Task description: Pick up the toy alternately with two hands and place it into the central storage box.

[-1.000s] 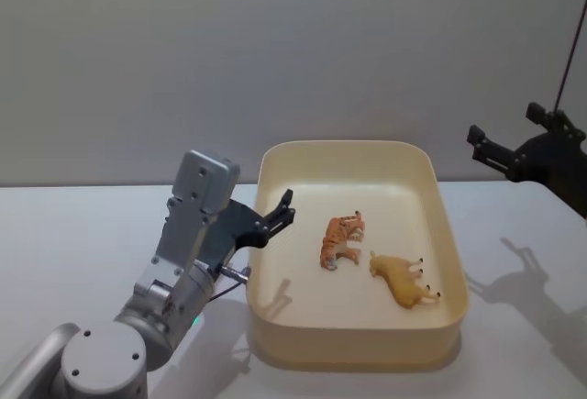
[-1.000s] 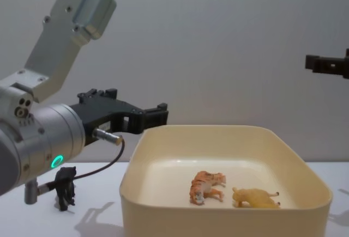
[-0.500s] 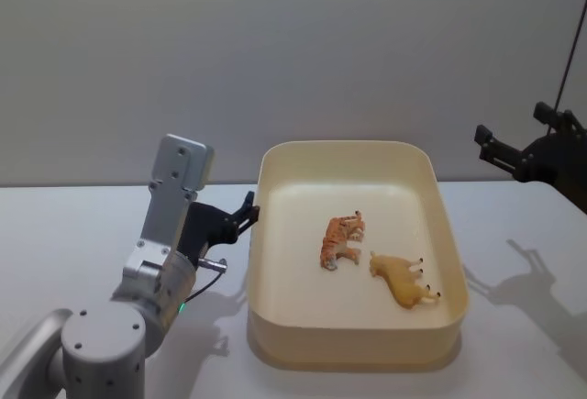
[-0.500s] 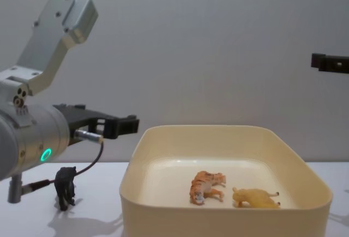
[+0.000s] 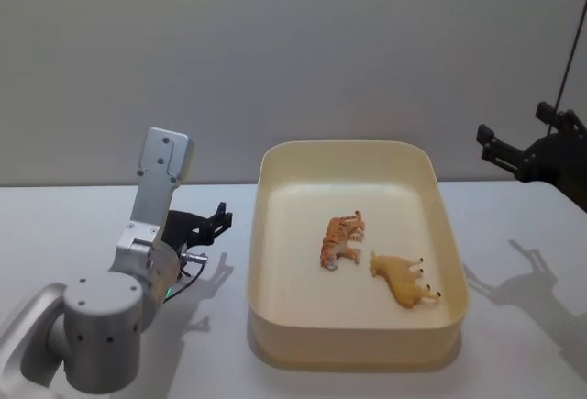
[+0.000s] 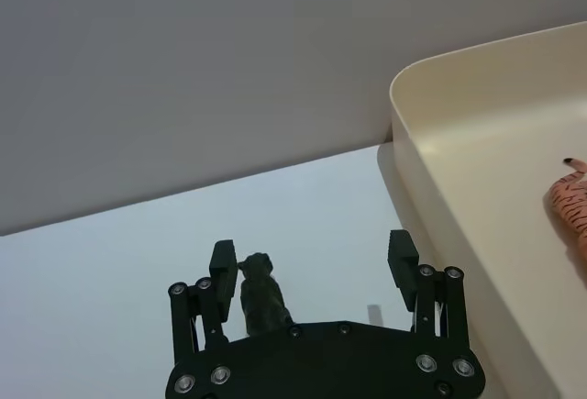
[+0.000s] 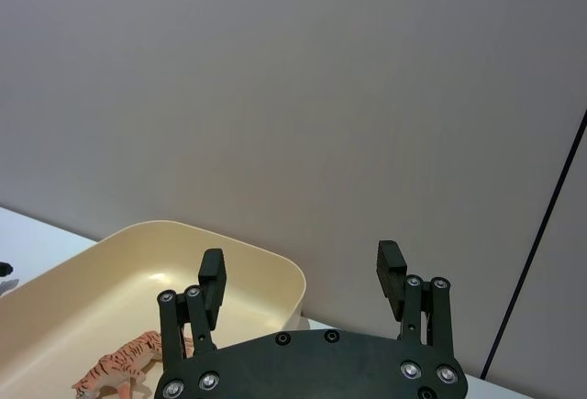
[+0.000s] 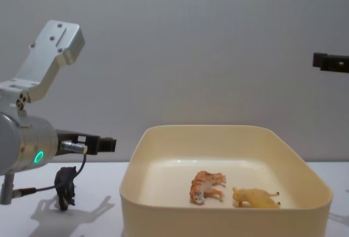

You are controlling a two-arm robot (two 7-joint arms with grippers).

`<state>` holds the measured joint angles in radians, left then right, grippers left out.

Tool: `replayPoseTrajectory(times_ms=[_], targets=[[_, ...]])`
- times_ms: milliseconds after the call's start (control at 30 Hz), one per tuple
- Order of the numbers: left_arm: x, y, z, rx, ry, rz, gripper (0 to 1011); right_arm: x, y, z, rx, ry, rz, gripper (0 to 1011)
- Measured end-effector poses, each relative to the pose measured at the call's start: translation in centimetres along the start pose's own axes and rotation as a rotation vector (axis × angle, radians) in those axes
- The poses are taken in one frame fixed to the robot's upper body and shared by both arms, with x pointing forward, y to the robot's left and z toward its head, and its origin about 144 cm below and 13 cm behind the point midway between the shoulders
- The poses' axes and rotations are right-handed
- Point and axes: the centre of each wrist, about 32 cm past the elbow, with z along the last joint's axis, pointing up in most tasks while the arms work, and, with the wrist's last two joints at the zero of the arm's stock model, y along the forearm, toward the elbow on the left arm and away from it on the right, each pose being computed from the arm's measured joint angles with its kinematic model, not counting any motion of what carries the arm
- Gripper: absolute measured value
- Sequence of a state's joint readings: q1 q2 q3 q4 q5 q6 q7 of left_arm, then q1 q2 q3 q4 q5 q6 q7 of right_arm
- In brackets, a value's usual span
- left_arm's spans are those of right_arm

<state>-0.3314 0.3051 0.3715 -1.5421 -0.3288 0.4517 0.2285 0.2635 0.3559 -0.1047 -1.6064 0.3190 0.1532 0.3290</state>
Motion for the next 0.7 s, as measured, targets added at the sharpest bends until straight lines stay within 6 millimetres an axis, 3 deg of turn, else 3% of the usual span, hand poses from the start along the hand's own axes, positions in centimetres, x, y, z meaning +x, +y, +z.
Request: replayPoseTrajectory(times_ms=[700], targets=[[0.4, -2.3, -1.1, 0.143, 0.102, 0.103, 1001, 0.0, -0.1, 0.0, 0.0, -0.001, -0.001, 1001]])
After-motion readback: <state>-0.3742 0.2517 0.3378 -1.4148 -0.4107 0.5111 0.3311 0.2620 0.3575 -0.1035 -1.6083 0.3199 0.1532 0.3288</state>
